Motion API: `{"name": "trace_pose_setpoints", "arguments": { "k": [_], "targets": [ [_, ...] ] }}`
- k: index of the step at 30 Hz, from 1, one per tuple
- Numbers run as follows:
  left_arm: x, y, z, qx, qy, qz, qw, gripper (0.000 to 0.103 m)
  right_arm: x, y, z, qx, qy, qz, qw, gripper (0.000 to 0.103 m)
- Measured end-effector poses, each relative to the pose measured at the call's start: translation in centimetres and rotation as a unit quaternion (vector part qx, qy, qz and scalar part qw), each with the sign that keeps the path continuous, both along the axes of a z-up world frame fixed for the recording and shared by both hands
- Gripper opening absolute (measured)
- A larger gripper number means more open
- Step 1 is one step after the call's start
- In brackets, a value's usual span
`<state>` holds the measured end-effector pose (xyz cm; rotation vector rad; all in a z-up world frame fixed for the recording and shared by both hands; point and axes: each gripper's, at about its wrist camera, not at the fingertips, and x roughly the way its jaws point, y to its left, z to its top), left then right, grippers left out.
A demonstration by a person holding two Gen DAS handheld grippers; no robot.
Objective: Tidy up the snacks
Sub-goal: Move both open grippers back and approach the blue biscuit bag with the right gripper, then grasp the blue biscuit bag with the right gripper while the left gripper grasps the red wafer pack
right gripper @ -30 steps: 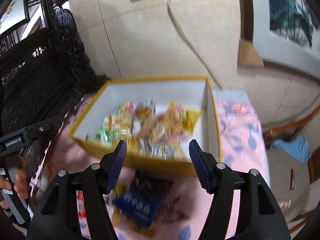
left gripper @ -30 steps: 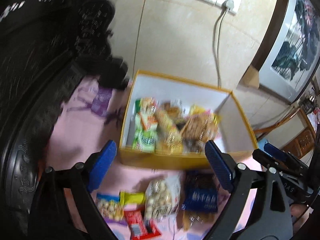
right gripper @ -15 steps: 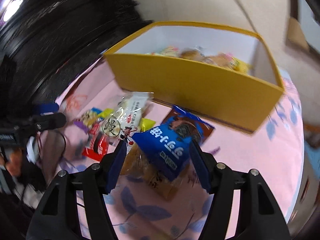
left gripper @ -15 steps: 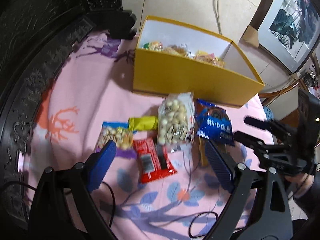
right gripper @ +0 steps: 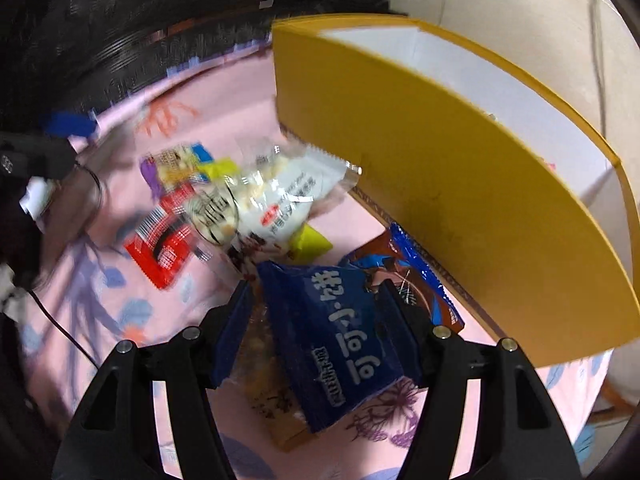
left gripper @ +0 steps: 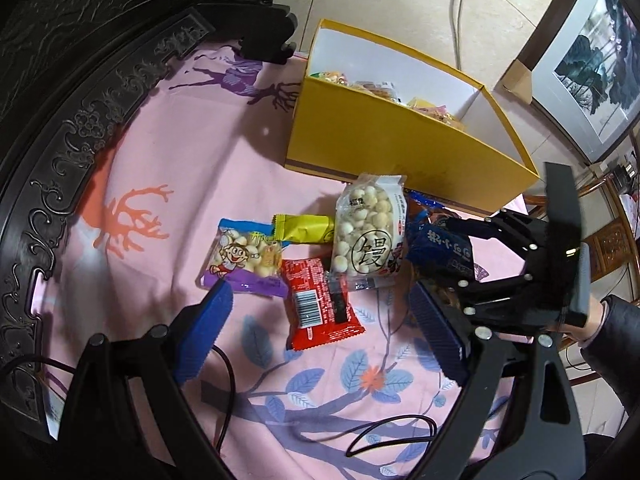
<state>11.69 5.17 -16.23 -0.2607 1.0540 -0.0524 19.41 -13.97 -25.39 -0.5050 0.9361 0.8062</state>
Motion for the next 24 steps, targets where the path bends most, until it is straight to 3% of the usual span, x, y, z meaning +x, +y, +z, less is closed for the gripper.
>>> {"name": "trace_pose_setpoints", "arguments": {
  "k": [5,10,12,17,21,24],
  "targets": [
    [0.1,0.1,-0.1,0.002,0.003,0.001,1.0000,0.092,0.6,0.6,-1.2,-0.007,0.001,-0.023,1.000,0.066],
    [0.3,0.4,-0.7,0.002,0.013,0.006,0.9999,0.092,-0.7,0.0,0.0,-0.004,-0.002,-0.049,0.999,0.039],
    [0.3,0.4,-1.0,0.003,0.013,0.006,0.9999,0.092,-1.6,-0.7,0.8,0.003,-0.003,-0.063,0.998,0.036],
    [0.5,0.1,-1.6,0.009,0.017,-0.005,0.9998,0.092,-5.5,-4.1,3.1,0.048,0.001,-0.120,0.992,0.034],
    [0.6,-1.2,-2.7,0.011,0.027,-0.035,0.9990,0.092,-9.1,-5.8,3.2,0.030,-0.005,-0.146,0.989,0.034],
    [0.5,-2.8,-3.9,0.031,0.027,-0.061,0.9973,0.092,-10.6,-7.1,2.0,0.021,0.018,-0.174,0.984,0.035]
  ]
}}
